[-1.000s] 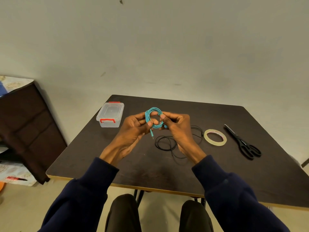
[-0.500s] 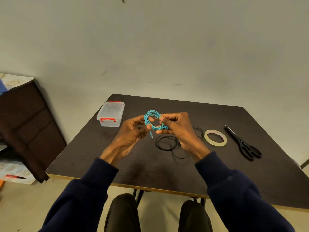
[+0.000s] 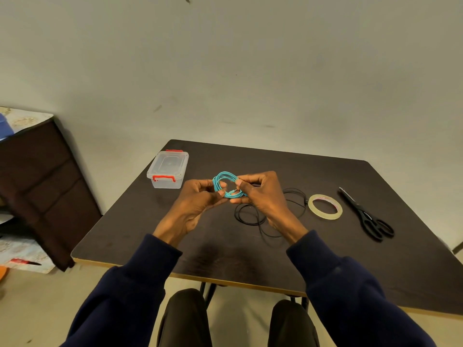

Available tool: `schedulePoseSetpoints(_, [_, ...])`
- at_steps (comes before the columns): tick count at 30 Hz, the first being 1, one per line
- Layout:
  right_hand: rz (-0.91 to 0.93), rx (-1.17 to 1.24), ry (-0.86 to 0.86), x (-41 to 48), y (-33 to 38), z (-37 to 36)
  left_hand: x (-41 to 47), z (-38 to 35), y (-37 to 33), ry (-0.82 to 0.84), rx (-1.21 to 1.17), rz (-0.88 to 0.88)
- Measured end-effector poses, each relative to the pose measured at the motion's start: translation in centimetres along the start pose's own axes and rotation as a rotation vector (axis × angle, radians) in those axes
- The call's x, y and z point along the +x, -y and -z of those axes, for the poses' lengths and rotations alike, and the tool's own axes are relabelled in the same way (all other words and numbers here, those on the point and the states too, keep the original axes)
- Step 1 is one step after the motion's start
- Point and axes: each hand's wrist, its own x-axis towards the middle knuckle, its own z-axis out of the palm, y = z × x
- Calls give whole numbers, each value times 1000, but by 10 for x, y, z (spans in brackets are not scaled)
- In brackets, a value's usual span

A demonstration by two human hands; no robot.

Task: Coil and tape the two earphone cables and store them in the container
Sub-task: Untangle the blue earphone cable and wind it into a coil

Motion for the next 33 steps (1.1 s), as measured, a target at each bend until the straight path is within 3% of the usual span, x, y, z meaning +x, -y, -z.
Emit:
schedulePoseSetpoints(9, [20,-51,-10,1,-7,2,0,-2,1,-25,-204,92])
schedulePoseSetpoints(17, [-2,8,61,1,-7,5,-1,-6,2,14,2,-24])
schedulePoseSetpoints(28, [48,-138,93,4,-20,7,3,-5,12,43,17,109])
schedulePoseSetpoints(33, [-50,70,230,-1,-17,12,4,-1,17,-24,-46,151])
